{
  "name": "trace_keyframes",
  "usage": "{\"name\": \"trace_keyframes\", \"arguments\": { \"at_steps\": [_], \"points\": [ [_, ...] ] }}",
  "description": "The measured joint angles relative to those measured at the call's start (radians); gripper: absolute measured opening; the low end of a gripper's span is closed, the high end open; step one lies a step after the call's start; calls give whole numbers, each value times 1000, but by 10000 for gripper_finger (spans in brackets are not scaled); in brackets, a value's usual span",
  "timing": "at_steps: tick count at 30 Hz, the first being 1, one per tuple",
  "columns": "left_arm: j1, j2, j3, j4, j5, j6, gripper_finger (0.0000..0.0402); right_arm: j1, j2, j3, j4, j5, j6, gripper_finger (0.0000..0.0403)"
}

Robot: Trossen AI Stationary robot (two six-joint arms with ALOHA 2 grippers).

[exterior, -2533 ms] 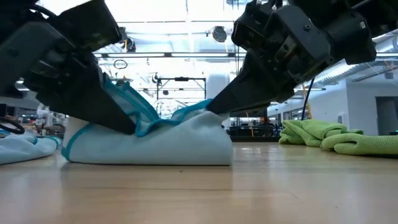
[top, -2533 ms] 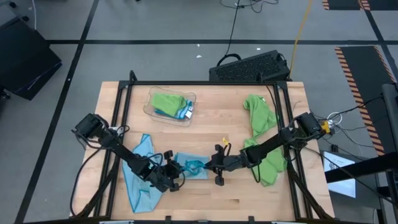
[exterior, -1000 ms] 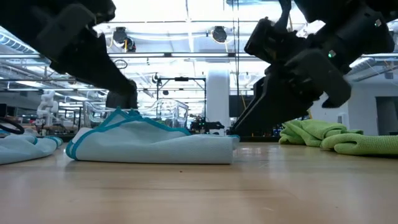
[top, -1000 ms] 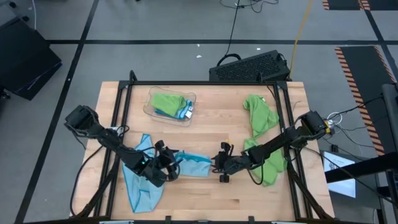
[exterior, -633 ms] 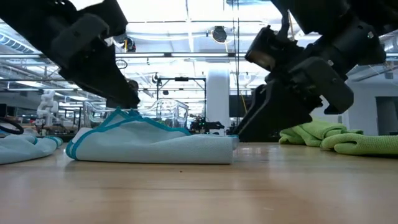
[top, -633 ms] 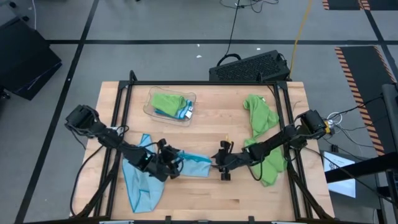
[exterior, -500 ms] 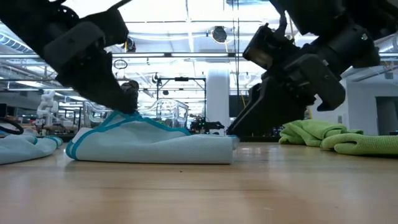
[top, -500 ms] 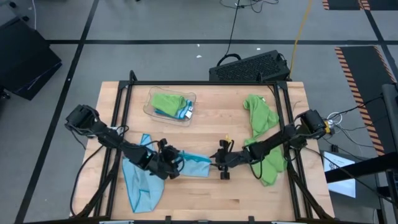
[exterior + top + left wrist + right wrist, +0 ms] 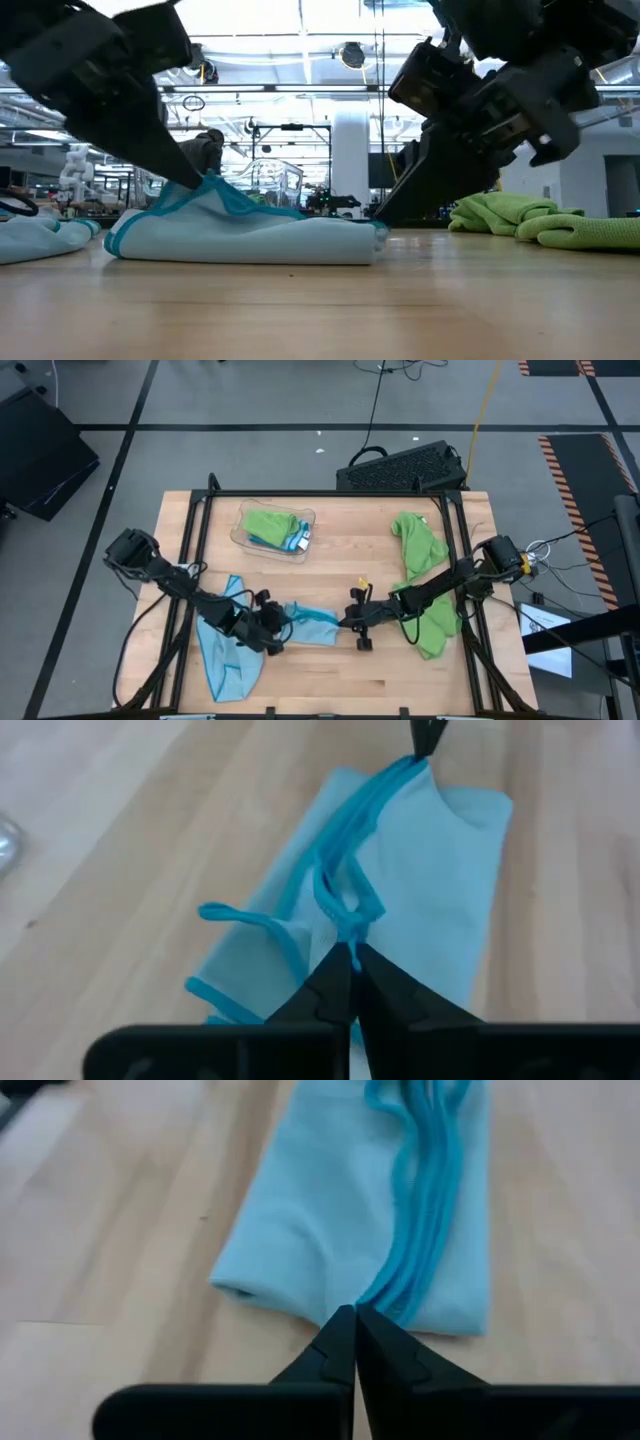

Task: Fold microfiber towels
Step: Fold the right blue microfiber cloth

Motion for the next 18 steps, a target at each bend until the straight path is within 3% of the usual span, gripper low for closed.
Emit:
{"name": "trace_keyframes", "arguments": {
  "at_steps": [8, 18],
  "points": [
    [-44, 0, 0, -18, -82, -24, 8, 2, 0, 1, 56, 81, 4, 8],
    [-34, 0, 0, -89, -102, -78, 5, 8, 0, 1, 11, 77, -30, 135]
  ]
}}
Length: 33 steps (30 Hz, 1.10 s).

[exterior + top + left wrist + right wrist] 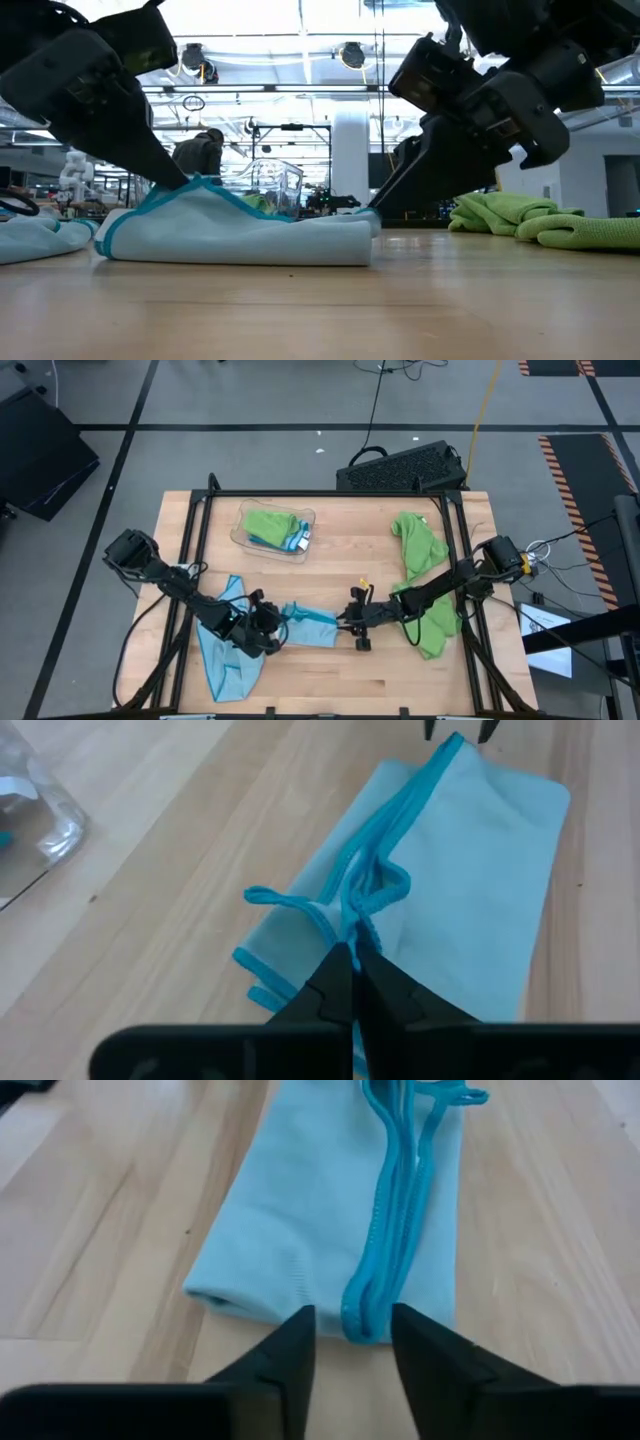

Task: Fold microfiber towels
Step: Fold the right blue microfiber cloth

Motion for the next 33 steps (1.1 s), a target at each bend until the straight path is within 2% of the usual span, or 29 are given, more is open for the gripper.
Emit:
{"name": "trace_keyframes", "arguments": {
  "at_steps": [3, 6, 8, 13, 15, 25, 33],
  "points": [
    [-1, 0, 0, 0, 0, -1, 6, 0, 0, 0, -7, 0, -21, 159],
    [0, 0, 0, 0, -1, -2, 9, -2, 1, 0, -9, 0, -36, 157],
    [-1, 0, 0, 0, -1, -2, 5, -6, 13, 0, 5, -1, -47, 136],
    [-1, 0, 0, -2, -2, -5, 9, -33, 39, 0, 38, -43, -52, 33],
    [-1, 0, 0, -2, -2, -5, 5, -44, 39, 0, 37, -55, -53, 10],
    [-32, -32, 1, 5, -36, 18, 4, -51, -34, 1, 51, -51, -97, 5],
    [-20, -32, -3, -81, -75, -84, 4, -86, -31, 1, 18, -48, -104, 3]
  ]
}}
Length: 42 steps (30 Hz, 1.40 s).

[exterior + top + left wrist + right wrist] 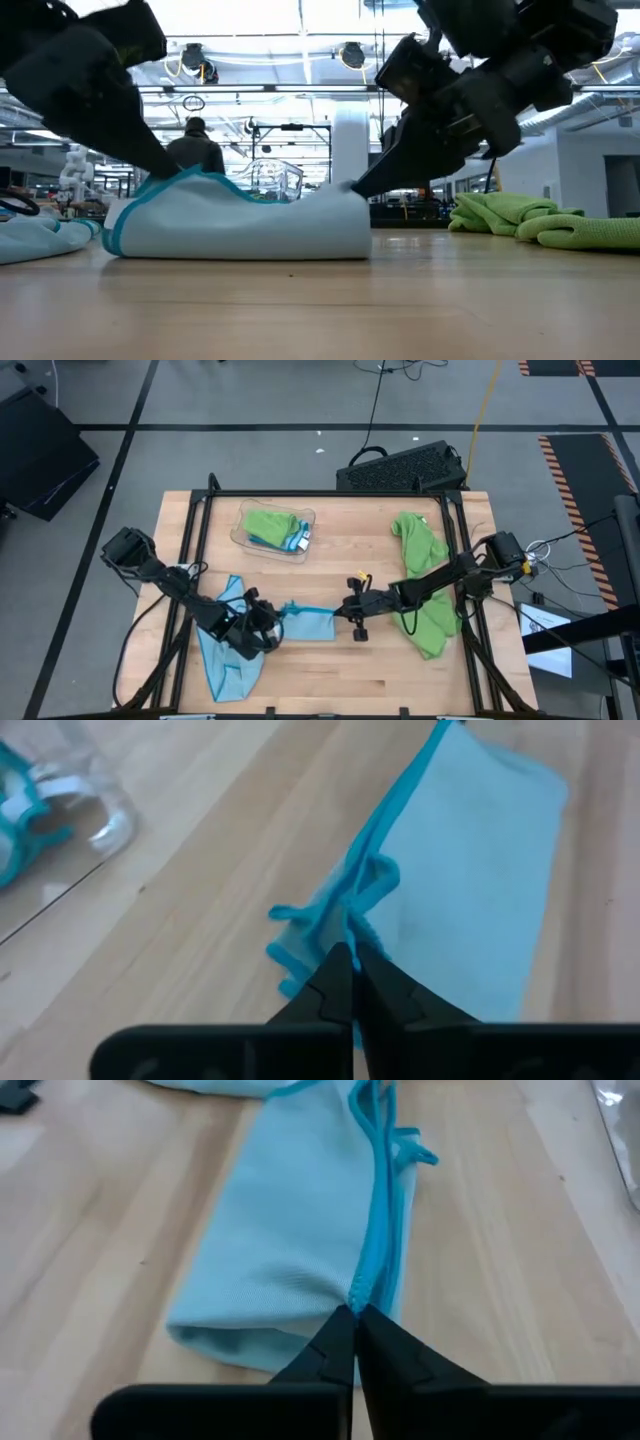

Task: Fold microfiber towels
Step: Fold the right blue microfiber cloth

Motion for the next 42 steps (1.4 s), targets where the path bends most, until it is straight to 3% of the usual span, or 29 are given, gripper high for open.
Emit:
{"name": "trace_keyframes", "arguments": {
  "at_steps": [9, 12, 17, 23, 28, 31, 36, 42],
  "points": [
    [27, 7, -9, 6, 37, -21, 9, -20, 9, 0, -13, 0, 4, 22],
    [30, 11, -10, 22, 23, -12, 37, -20, 9, -1, -23, 16, 17, 31],
    [46, 14, -10, 13, -19, -24, 102, -18, 9, -1, -48, 134, 52, 52],
    [63, -34, -2, 8, -18, 5, 155, -16, -4, -1, -59, 162, 117, 125],
    [45, -137, -1, 57, -33, 54, 151, 13, -87, -1, -65, 202, 205, 169],
    [8, -139, -1, 164, -63, 188, 137, 65, -111, 0, 9, 212, 197, 172],
    [-19, -33, -3, 377, -62, 378, 114, 136, -8, 0, 263, 206, 127, 152],
    [23, 126, -4, 525, -42, 459, 93, 127, 164, 14, 443, 200, 103, 107]
  ]
}}
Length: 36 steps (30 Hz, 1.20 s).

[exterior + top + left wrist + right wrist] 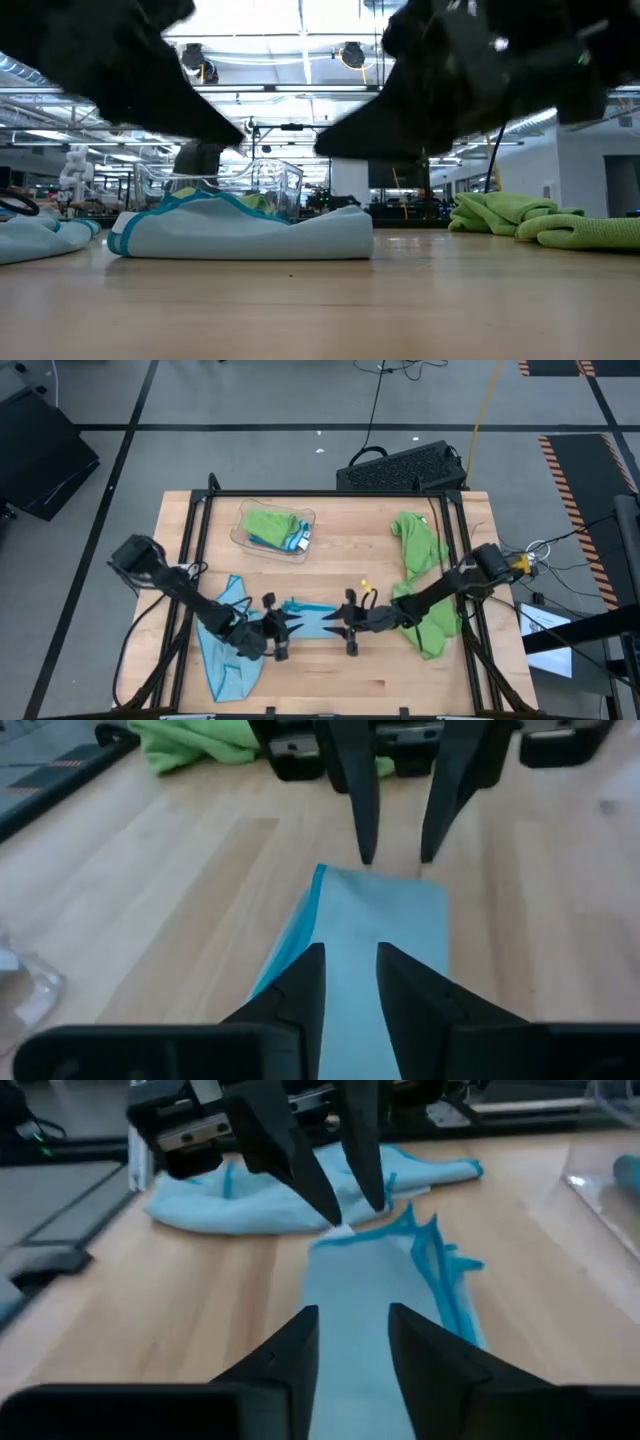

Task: Fold microfiber towels
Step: Fold the right blue microfiber cloth, then put the right blue microfiber cloth into the bin

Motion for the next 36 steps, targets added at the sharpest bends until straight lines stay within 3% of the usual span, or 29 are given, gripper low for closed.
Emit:
{"name": "trace_keyframes", "arguments": {
  "at_steps": [4, 9, 18, 23, 29, 36],
  "points": [
    [46, 84, 2, 26, 35, -2, 90, -23, 92, 33, 61, -50, -17, 73],
    [77, 111, 1, -88, 43, -109, 90, -57, 180, 61, 55, -50, 12, 34],
    [72, 111, 1, -250, 55, -273, 90, -82, 213, 63, 21, -49, 97, 3],
    [65, 100, 2, -263, 59, -255, 90, -81, 190, 62, 2, -75, 84, 2],
    [49, -10, 1, -273, 54, -214, 90, -75, 109, 60, -16, -104, 42, 1],
    [-36, -76, 1, -138, 29, -93, 90, -40, -51, 57, -250, -103, 2, 1]
  ]
}}
